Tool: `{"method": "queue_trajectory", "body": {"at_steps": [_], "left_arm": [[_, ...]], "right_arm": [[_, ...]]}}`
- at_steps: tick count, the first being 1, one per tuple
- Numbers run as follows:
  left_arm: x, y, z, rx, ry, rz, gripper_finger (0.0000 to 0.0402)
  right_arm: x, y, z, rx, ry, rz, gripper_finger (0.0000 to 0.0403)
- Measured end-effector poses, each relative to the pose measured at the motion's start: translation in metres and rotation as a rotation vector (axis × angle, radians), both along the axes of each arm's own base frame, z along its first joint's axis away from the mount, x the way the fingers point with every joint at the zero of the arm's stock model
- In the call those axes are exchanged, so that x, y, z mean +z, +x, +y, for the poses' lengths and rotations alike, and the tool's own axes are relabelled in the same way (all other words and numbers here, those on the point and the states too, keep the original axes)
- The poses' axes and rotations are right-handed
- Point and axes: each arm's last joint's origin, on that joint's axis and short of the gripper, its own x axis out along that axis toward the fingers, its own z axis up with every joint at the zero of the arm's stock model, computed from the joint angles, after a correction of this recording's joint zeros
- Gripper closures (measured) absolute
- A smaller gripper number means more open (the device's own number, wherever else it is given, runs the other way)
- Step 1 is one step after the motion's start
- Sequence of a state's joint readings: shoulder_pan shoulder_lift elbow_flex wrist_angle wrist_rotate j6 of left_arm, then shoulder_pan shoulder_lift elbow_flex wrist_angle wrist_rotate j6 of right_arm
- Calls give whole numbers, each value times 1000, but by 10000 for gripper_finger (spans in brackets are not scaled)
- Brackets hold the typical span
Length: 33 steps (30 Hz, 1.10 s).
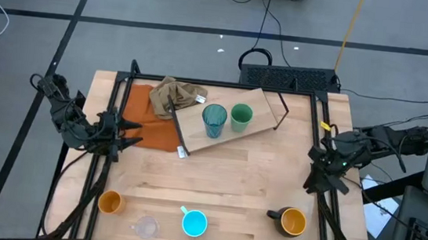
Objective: Stack small to large cups/mugs on shelf
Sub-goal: Put the black mug on the shelf
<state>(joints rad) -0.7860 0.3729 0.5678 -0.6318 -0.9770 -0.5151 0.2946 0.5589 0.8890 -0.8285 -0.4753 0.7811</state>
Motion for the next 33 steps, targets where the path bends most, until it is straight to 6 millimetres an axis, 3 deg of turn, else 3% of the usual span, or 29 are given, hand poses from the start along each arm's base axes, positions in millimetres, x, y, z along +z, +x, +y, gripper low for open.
{"method": "queue_trajectory", "body": {"at_steps": [6, 9, 15, 22, 33], "left_arm": [[2, 0, 1, 54, -51, -37, 172], [2, 0, 1, 56, -67, -48, 172], [5, 1, 0, 49, -69, -67, 172], [5, 1, -1, 23, -60, -54, 172], [4, 1, -1, 8, 9, -33, 172]], "right_arm": [[8, -2, 11, 43, 96, -17, 291], [12, -5, 17, 51, 53, -84, 293], [10, -9, 11, -30, -399, -300, 313], [26, 1, 3, -122, -806, -643, 325], [61, -5, -39, -533, -1194, -606, 326]]}}
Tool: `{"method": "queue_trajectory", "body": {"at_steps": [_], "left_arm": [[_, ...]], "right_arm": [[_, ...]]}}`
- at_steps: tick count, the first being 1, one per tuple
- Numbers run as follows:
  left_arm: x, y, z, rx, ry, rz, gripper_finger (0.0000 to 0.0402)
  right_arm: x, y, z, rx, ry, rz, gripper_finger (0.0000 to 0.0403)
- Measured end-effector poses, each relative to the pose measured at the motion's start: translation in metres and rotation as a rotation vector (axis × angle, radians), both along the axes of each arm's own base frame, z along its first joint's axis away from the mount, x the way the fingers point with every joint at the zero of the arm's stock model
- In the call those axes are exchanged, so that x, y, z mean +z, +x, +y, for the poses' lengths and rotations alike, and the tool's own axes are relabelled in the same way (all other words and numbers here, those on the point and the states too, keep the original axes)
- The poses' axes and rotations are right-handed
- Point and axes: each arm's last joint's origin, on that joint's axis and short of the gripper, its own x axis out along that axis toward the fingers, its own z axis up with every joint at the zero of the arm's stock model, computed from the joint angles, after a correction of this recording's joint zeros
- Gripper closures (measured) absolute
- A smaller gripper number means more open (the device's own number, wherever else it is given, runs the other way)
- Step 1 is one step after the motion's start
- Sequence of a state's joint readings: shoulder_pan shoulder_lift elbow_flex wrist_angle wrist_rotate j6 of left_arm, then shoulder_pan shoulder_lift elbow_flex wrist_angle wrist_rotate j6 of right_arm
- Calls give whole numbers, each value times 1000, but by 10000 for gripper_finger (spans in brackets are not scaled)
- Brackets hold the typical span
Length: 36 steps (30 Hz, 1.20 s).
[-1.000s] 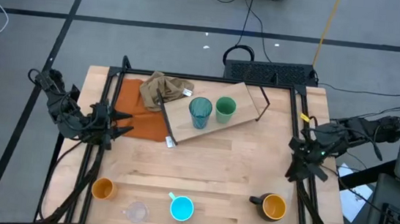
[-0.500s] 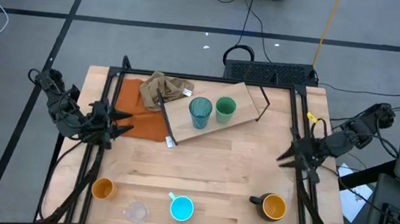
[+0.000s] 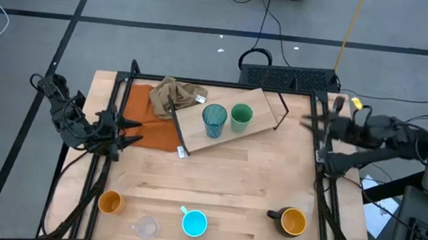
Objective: Stack small to large cups/mugs on shelf
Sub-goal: Put the black mug on the shelf
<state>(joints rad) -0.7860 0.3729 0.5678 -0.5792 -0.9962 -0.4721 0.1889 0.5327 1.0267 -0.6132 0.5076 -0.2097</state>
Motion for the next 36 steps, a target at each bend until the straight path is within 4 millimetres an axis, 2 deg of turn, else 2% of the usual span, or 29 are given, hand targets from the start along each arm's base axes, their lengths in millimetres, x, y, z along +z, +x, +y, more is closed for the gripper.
{"method": "queue_trajectory", "body": {"at_steps": [4, 13, 17, 19, 22, 25, 29, 33, 36], "left_arm": [[0, 0, 0, -1, 10, 5, 172], [-1, 0, 0, 5, 14, 11, 172], [-2, -1, 1, 8, 17, 14, 172], [-2, 0, 1, 8, 16, 13, 172], [-7, 0, 0, 9, 23, 24, 172], [-14, 1, -1, 17, 26, 34, 172], [-24, 3, -2, 54, 18, 35, 172], [-27, 3, -2, 70, 1, 30, 172], [-26, 3, -2, 83, -8, 17, 172]], "right_arm": [[3, 4, -15, -198, -58, -7, 326], [6, 14, -52, -506, -110, 18, 326], [11, 2, -60, -648, -96, -56, 326], [13, -10, -57, -746, -86, -97, 326], [10, -34, -47, -844, -118, -60, 326], [3, -58, -34, -835, -109, -29, 326], [6, -85, -18, -759, 35, 8, 326], [14, -96, -8, -633, 233, 52, 326], [14, -102, 1, -463, 366, 90, 326]]}}
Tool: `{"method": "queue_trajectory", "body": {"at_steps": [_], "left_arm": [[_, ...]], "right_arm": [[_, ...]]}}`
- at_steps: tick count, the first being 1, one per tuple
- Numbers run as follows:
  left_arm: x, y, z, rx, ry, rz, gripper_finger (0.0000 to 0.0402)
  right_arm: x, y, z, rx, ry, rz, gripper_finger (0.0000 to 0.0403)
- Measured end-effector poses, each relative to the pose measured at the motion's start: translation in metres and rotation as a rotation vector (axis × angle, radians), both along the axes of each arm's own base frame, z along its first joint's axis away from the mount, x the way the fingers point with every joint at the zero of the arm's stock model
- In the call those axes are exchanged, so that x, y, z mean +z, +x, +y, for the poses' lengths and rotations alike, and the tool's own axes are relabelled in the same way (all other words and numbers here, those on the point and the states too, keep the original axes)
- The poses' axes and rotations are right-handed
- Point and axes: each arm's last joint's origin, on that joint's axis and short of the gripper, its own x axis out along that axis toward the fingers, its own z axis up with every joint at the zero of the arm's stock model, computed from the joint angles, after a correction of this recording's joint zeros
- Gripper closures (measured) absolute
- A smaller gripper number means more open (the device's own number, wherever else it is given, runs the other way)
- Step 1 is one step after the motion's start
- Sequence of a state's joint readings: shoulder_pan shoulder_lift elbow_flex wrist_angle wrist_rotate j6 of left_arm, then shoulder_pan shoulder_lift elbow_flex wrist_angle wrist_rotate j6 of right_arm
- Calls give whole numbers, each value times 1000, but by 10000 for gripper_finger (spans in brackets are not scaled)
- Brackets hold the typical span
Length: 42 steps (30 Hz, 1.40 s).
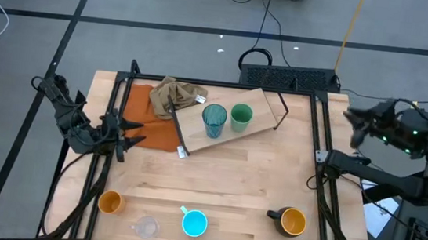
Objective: Stack small to large cups/mugs on shelf
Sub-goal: Put the black mug on the shelf
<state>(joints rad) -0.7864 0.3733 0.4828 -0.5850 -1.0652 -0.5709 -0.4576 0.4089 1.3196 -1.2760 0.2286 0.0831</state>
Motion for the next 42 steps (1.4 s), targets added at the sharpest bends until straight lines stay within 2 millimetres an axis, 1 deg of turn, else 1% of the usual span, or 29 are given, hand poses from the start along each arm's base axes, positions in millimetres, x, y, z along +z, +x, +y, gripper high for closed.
{"method": "queue_trajectory", "body": {"at_steps": [4, 9, 14, 16, 18, 21, 23, 25, 31, 33, 35, 39, 42], "left_arm": [[1, 0, 0, 12, 7, -11, 172], [2, 0, 1, 37, 11, -21, 172], [2, 0, 1, 44, -12, -30, 172], [2, 0, 1, 46, -22, -33, 172], [2, 0, 1, 50, -26, -37, 172], [2, 0, 1, 67, -21, -43, 172], [2, 0, 2, 83, -14, -49, 172], [2, 0, 2, 94, -6, -52, 172], [2, -1, 3, 106, 14, -51, 172], [2, -1, 3, 106, 14, -52, 172], [2, -1, 3, 105, 14, -51, 172], [2, -1, 3, 104, 23, -48, 172], [2, -1, 3, 103, 29, -45, 172]], "right_arm": [[-3, -2, 12, 259, 243, -64, 326], [-11, 1, 20, 449, 509, -75, 326], [-34, 16, 20, 565, 832, -29, 326], [-46, 24, 17, 570, 954, -1, 326], [-60, 32, 14, 564, 1026, 42, 326], [-76, 42, 10, 561, 1089, 96, 326], [-82, 48, 7, 580, 1097, 121, 326], [-86, 55, 4, 605, 1063, 113, 326], [-73, 73, -5, 764, 755, -47, 326], [-71, 74, -6, 795, 699, -61, 326], [-71, 73, -6, 801, 689, -56, 326], [-76, 70, -4, 772, 738, -10, 326], [-81, 68, -6, 666, 740, 63, 326]]}}
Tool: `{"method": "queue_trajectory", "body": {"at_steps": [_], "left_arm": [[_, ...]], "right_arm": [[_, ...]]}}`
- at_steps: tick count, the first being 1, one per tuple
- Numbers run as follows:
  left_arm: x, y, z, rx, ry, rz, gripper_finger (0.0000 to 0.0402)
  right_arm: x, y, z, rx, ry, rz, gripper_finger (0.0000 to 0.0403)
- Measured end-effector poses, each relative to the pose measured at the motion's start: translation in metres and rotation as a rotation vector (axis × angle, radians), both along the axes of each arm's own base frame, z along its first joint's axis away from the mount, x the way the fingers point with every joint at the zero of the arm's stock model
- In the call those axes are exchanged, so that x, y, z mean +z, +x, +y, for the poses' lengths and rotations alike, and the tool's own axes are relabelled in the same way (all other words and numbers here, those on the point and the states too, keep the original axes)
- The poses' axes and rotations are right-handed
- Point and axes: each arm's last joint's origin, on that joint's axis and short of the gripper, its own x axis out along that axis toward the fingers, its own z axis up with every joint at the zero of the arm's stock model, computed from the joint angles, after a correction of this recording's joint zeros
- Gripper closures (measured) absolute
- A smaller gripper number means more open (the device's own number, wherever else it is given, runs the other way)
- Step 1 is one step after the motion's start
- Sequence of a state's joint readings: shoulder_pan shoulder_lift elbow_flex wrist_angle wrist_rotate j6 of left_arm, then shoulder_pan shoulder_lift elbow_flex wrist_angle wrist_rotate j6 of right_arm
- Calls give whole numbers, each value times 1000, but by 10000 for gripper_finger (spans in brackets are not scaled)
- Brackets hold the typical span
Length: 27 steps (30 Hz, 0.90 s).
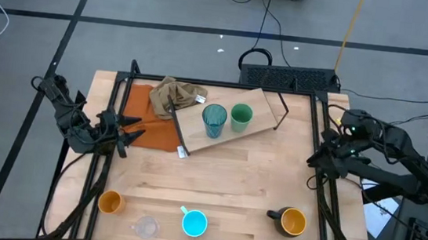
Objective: Stack small to large cups/mugs on shelf
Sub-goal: Put the black mug on the shelf
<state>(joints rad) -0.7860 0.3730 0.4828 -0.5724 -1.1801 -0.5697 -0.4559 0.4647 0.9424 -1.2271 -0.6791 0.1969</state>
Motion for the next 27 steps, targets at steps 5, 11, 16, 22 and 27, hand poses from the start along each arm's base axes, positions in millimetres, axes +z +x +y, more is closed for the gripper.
{"method": "queue_trajectory", "body": {"at_steps": [5, 11, 16, 22, 27], "left_arm": [[0, 0, 0, 0, -3, -1, 172], [0, 0, 0, 2, -16, -7, 172], [0, 0, 0, 2, -19, -8, 172], [0, 0, 0, 4, -5, -3, 172], [0, 0, 0, 15, -2, -8, 172]], "right_arm": [[-6, 0, -2, -29, -24, 104, 337], [8, 1, -3, -40, -127, 43, 358], [44, -29, 9, -133, -193, -39, 366], [56, -72, 30, -311, -242, -141, 369], [43, -74, 46, -387, -239, -19, 369]]}}
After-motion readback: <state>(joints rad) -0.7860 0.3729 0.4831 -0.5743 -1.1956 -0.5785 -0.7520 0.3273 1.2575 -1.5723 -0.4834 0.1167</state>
